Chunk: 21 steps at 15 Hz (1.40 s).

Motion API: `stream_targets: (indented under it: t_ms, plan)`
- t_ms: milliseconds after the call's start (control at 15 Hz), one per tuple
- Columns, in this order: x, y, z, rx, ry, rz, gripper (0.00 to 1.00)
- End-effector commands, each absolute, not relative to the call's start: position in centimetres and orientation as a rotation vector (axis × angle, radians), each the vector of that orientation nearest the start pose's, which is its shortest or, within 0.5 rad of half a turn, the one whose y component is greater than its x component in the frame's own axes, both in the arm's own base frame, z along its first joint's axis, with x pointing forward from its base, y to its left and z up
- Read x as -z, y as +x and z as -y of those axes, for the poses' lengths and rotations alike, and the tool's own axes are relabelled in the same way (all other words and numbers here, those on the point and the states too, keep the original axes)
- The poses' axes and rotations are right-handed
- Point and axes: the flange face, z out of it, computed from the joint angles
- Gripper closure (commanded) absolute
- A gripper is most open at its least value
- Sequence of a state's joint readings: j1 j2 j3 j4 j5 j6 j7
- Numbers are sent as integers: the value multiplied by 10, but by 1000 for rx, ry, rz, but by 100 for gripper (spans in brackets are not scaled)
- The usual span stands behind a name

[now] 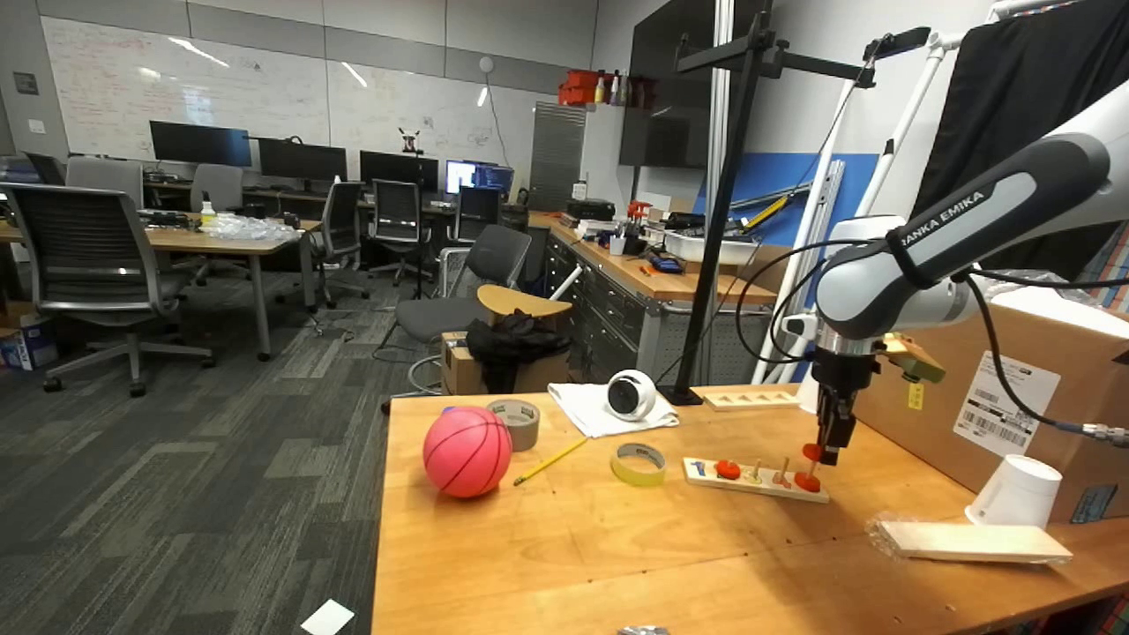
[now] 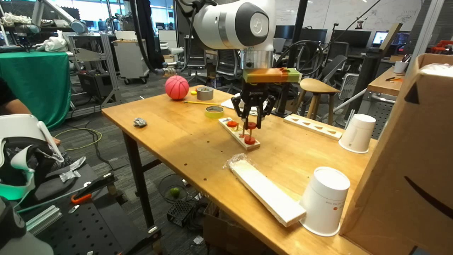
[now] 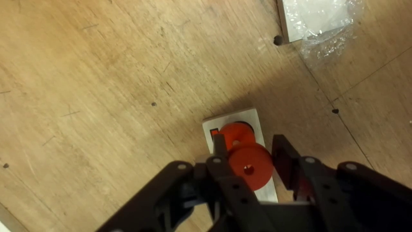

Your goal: Move one right block to the first right position, then the left block, then the remaining block to the first right position

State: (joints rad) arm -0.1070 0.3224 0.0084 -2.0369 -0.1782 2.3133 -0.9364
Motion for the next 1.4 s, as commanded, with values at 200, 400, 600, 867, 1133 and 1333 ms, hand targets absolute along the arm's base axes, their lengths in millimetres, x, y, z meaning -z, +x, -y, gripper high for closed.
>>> stream_targets:
  t_ms: [200,400,600,867,1133,1333]
  plan:
    - [-290,581,62,-157,-2860,1518,76]
    - [-290,579,64,-154,-2860,1515,76]
    - [-288,578,64,-155,-2856,1514,76]
    - [-286,579,62,-155,-2851,1513,76]
    - [-285,581,62,-158,-2855,1515,76]
    - [-280,582,63,-166,-2849,1512,76]
